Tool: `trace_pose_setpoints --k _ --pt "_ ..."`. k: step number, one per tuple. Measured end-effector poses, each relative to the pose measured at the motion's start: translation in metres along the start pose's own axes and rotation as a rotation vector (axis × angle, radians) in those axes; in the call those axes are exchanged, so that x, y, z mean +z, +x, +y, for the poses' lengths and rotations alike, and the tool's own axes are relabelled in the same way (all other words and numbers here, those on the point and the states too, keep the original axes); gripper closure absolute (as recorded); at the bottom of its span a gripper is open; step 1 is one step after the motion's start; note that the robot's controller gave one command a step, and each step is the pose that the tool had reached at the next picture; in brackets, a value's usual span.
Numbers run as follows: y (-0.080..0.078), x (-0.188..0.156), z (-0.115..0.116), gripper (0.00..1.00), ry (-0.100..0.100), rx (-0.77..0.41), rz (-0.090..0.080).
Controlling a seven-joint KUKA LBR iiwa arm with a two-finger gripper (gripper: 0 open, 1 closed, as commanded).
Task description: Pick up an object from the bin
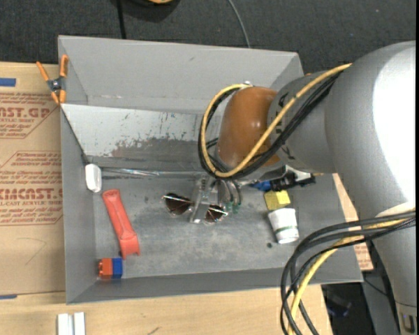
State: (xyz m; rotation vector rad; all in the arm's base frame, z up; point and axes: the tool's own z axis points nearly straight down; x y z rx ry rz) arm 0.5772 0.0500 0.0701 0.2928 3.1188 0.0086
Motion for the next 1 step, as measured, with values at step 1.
trace_pose_setpoints --k 1 --pt "0.0064 -0.2029 0.0017 1.0 -0.001 -0.003 0.001"
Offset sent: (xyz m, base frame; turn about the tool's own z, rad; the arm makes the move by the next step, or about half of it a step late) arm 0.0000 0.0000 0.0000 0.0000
